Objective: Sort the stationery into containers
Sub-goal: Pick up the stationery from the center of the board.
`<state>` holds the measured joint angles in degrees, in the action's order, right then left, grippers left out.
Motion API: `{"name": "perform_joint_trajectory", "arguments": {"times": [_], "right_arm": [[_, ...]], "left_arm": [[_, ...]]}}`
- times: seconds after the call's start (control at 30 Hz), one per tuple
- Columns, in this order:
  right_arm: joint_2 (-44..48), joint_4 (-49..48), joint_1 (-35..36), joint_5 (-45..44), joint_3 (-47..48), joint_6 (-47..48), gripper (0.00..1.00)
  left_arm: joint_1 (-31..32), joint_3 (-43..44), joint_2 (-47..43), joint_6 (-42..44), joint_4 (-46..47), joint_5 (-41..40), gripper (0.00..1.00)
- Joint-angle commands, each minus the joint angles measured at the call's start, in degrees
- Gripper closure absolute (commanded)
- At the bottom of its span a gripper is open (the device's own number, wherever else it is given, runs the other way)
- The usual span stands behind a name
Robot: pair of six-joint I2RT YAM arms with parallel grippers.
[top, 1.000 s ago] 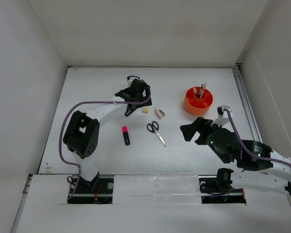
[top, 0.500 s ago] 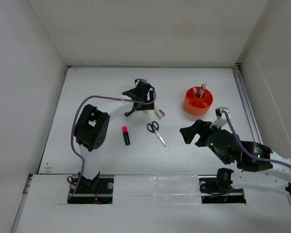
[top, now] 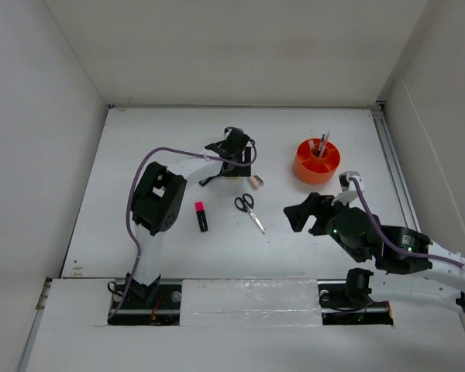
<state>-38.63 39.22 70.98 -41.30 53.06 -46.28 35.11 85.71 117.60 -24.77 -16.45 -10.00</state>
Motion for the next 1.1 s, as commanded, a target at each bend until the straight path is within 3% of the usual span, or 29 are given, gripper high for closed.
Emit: {"name": "perform_joint_trajectory", "arguments": {"times": [0.0, 0.9, 1.07], "right_arm": [[0.8, -2.7, 0.5, 0.6, -0.4, 0.8, 0.10], [2.9, -3.2, 0.5, 0.6, -2.0, 1.3, 0.11], [3.5, -3.2, 0.5, 0.6, -2.5, 1.3, 0.12]], "left_arm": [[0.2, 2.6, 1.0, 0.8, -2.4, -1.3, 0.30], [0.7, 4.2, 4.2, 1.3, -4.8, -4.5, 0.51], [0.7, 4.7, 4.7, 1.8, -5.3, -3.4, 0.61]]}}
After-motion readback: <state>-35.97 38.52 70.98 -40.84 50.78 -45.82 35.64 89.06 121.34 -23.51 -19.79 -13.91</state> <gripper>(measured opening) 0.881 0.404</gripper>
